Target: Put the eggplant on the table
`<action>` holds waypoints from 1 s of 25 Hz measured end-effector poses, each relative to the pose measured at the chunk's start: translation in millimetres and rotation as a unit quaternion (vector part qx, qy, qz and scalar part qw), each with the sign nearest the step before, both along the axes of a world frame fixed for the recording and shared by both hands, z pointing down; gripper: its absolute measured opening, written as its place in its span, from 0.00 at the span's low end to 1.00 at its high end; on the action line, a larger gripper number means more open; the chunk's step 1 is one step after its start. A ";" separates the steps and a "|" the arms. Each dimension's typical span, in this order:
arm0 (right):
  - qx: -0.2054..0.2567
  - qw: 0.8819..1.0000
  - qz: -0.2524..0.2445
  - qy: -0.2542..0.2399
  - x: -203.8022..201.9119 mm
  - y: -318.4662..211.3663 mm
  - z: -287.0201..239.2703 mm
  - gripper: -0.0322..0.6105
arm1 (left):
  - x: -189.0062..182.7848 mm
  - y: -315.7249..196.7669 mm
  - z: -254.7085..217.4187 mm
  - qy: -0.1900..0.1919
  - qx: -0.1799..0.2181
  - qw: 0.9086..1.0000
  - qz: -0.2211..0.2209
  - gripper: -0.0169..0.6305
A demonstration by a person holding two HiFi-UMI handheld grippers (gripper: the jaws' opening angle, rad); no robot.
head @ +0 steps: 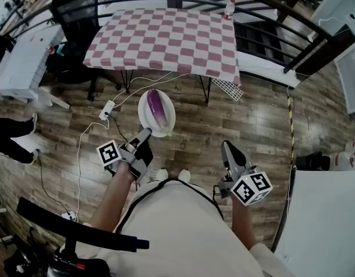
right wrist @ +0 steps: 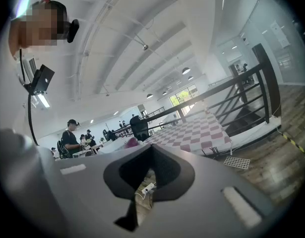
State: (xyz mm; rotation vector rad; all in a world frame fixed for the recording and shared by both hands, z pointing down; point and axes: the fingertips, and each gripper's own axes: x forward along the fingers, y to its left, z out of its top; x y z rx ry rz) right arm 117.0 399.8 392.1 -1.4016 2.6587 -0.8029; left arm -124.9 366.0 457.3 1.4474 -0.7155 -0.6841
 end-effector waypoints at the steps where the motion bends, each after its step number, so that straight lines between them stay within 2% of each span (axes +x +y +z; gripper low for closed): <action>1: 0.001 1.000 0.000 0.001 -2.2 1.3 -0.9 0.06 | -1.9 0.0 -1.4 0.000 0.000 1.000 0.001 0.07; 17: 0.016 1.000 0.003 0.007 -43.9 3.7 -8.9 0.06 | -33.8 -5.8 -2.9 -0.012 0.010 1.000 0.022 0.07; 25: 0.008 1.000 0.025 0.012 -66.4 13.5 -1.8 0.06 | -57.0 -2.6 5.1 -0.016 0.013 0.999 0.038 0.07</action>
